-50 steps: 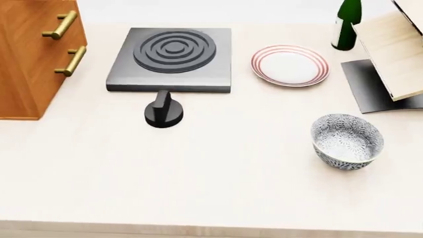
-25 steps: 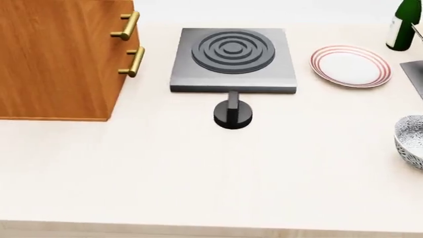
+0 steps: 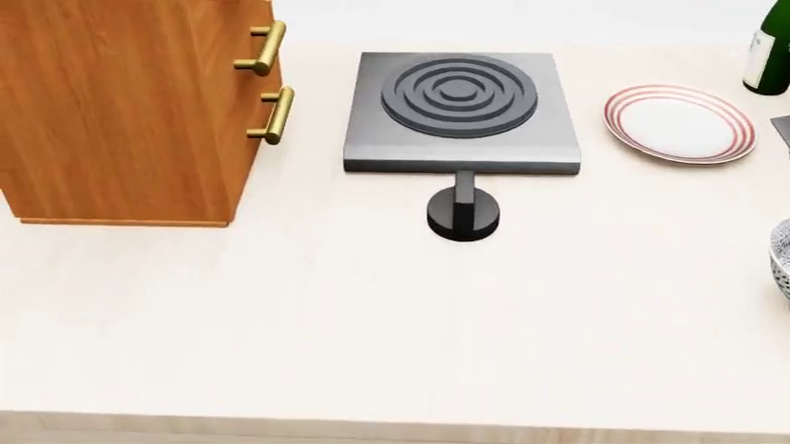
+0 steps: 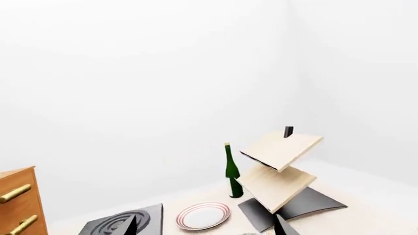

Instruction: Put the bowl on the stove.

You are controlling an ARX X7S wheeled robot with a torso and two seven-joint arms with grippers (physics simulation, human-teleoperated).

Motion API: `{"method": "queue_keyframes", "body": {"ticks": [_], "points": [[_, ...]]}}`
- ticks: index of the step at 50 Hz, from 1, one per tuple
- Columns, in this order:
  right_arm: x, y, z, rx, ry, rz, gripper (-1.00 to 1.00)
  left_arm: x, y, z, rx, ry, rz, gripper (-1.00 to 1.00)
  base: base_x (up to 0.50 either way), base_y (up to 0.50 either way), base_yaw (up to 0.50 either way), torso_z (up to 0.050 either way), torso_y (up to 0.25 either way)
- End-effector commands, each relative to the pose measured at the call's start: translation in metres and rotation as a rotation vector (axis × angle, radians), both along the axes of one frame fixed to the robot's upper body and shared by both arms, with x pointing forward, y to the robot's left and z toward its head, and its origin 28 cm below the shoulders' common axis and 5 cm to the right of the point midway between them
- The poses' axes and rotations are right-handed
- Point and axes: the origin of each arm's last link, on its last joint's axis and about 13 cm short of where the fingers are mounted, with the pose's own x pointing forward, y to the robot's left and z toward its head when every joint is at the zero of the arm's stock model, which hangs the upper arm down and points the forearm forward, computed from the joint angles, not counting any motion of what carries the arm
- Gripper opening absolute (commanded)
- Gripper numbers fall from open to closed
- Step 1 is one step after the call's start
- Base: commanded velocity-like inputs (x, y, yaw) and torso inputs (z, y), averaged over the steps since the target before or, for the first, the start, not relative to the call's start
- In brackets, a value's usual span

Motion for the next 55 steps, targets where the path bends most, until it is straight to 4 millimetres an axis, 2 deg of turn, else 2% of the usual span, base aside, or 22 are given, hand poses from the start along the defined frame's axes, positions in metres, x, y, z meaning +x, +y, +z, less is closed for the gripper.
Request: {"method": "queue_keyframes", "body": {"ticks": [1, 4, 26, 55], "points": [[-0.0022, 0.0008, -0.003, -0.033, -0.005, -0.002, 1.0, 0.0007, 0.0009, -0.0002, 0.015, -0.024, 0.012, 1.0, 0.0, 0.5, 0.0, 0.0, 0.0], [-0.0021, -0.0004, -0.0033, -0.01, -0.006, -0.009, 1.0, 0.0011, 0.0006, -0.0004, 0.016, -0.023, 0.012, 1.0, 0.0, 0.5, 0.0, 0.0, 0.0], [-0.0028, 0.0007, -0.0066, -0.018, 0.007, 0.007, 1.0, 0.0013, 0.0003, 0.0, 0.015, -0.022, 0.011, 1.0, 0.01, 0.0, 0.0, 0.0, 0.0], [-0.0007, 0.0007, -0.009, -0.008, 0.01, 0.009, 1.0, 0.0021, -0.0004, -0.0015, 0.017, -0.018, 0.007, 1.0, 0.49, -0.03, 0.0, 0.0, 0.001]]}}
